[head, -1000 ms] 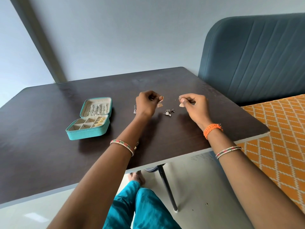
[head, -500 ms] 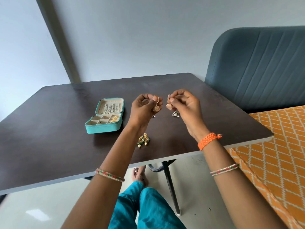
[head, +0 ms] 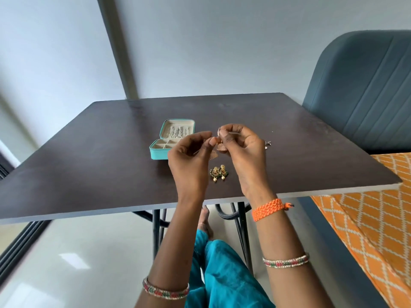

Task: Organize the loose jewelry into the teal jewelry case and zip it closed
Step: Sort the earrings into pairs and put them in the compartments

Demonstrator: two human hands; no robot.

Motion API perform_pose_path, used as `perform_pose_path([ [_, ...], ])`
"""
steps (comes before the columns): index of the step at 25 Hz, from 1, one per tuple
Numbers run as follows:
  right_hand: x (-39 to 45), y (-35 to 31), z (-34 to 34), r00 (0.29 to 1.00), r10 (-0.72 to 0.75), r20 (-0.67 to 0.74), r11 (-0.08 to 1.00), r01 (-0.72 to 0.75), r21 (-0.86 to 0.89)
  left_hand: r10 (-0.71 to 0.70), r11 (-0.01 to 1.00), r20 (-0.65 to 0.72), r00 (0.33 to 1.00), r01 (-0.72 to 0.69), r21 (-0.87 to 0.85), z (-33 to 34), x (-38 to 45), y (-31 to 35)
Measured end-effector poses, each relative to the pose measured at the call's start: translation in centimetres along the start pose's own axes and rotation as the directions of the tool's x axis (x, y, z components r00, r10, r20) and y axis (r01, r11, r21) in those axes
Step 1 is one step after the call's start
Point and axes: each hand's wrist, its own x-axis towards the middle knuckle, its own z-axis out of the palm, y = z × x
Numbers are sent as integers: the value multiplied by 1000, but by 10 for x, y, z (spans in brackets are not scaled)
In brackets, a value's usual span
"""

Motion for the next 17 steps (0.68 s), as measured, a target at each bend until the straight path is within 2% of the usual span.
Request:
perform_pose_path([
  [4, -14, 1, 9, 998, 70, -3, 997, -70, 35, -22, 1000, -83, 996, 20, -21, -10, -9, 0],
  [8, -21, 7, 15, 992, 121, -22, 992, -121, -25, 3, 998, -2, 1000, -3, 62, -14, -9, 0],
  [11, -18, 7, 15, 987, 159, -21, 987, -159, 3, 0, 1000, 31, 1000, -1, 31, -15, -9, 1],
  [14, -16, 8, 14, 977, 211, -18, 976, -209, 56, -103, 992, 2, 995, 103, -73, -16, -11, 0],
  [17, -15, 13, 14, 975, 221, -34, 974, -219, 51, -267, 961, 1, 964, 266, -70, -18, -14, -4],
])
